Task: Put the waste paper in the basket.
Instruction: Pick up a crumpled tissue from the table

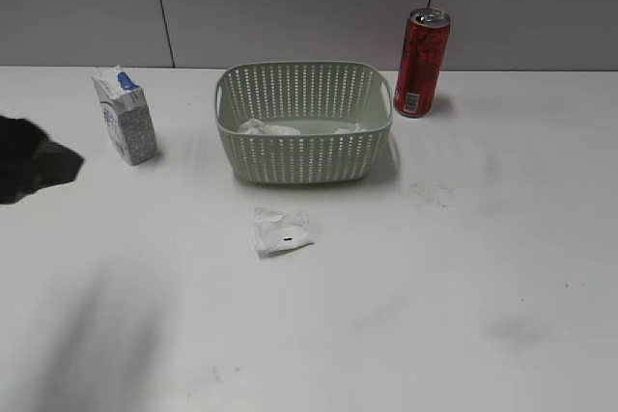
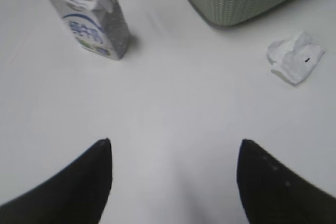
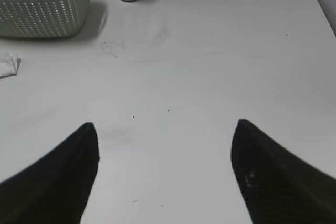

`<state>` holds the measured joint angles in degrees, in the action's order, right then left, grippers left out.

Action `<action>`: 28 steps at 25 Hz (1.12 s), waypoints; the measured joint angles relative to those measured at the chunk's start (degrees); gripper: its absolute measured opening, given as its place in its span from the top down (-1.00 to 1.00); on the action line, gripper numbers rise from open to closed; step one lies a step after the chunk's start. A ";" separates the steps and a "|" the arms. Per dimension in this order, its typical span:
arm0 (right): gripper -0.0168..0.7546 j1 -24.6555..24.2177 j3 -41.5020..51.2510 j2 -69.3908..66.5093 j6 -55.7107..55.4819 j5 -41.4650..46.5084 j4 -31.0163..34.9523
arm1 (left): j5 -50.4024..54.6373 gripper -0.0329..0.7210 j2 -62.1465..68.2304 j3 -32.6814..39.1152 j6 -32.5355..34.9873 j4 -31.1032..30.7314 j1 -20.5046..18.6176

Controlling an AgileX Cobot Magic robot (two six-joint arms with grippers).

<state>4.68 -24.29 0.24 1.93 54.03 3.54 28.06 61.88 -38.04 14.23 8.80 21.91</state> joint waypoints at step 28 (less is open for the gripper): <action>-0.58 0.00 0.00 0.02 0.00 0.00 0.00 | 0.93 -0.53 54.64 -33.29 -19.59 2.19 18.60</action>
<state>4.68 -24.29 0.26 1.93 54.03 3.54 28.98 116.51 -71.33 -5.36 10.99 40.51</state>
